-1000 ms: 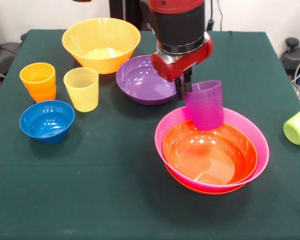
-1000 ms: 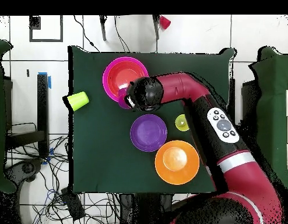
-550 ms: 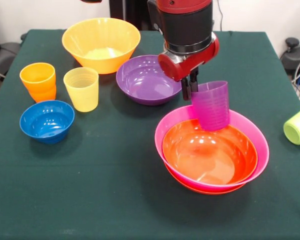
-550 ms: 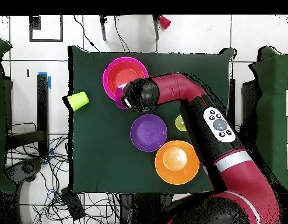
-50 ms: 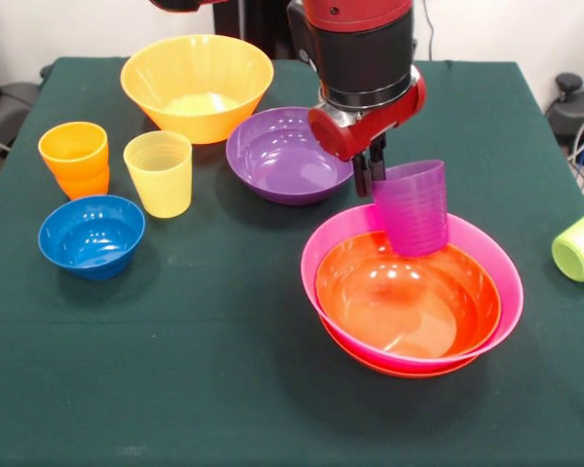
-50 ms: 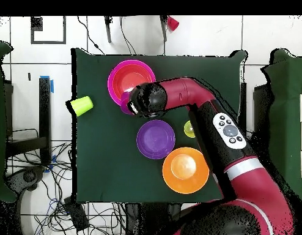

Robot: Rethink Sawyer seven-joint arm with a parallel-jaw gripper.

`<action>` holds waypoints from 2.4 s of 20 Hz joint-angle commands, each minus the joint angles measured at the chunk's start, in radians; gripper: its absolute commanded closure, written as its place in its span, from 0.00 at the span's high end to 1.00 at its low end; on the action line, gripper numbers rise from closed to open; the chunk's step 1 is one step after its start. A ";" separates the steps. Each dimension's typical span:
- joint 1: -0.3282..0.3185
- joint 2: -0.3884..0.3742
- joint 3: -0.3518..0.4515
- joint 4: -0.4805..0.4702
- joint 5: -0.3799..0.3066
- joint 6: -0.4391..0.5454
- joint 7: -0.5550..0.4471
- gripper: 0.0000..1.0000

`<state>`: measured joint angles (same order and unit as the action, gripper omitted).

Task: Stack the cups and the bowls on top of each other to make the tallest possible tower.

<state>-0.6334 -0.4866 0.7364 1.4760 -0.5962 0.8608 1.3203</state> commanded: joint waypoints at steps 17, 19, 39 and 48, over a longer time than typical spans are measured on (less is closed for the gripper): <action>-0.018 0.065 -0.061 0.027 -0.050 0.004 -0.088 0.00; -0.028 0.072 -0.059 0.030 -0.056 -0.004 -0.102 0.00; -0.034 0.053 -0.089 0.094 -0.112 -0.087 -0.043 0.00; 0.021 0.074 -0.140 0.091 -0.147 -0.171 0.025 0.00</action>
<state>-0.6603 -0.4754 0.7018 1.5117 -0.6265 0.7388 1.3203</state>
